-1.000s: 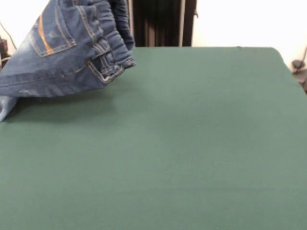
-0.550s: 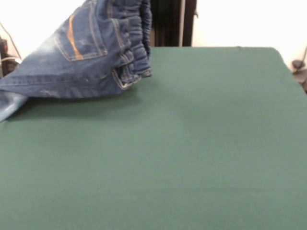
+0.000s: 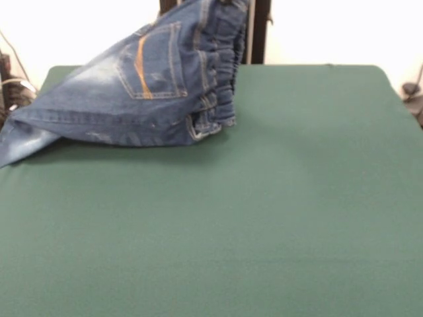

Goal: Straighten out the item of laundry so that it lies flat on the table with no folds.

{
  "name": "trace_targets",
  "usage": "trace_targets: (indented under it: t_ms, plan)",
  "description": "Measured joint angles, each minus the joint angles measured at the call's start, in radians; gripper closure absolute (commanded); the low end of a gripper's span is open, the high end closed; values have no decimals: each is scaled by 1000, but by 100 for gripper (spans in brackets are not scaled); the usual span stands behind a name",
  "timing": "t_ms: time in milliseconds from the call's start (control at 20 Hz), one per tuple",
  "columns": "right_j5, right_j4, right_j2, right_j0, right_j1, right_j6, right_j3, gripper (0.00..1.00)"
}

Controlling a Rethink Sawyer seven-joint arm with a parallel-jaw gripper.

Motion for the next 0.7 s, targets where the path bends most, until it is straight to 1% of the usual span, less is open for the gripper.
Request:
trace_targets:
  t_ms: [250, 300, 450, 500, 700]
  plan:
    - [-55, 48, -13, 43, 51, 48, -12, 100]
    - [-95, 76, -24, 63, 78, 76, -22, 100]
    - [-128, 114, -32, 80, 105, 104, -34, 100]
    - [-136, 154, -34, 90, 129, 128, -49, 100]
    - [-86, 202, -40, 97, 168, 157, -88, 100]
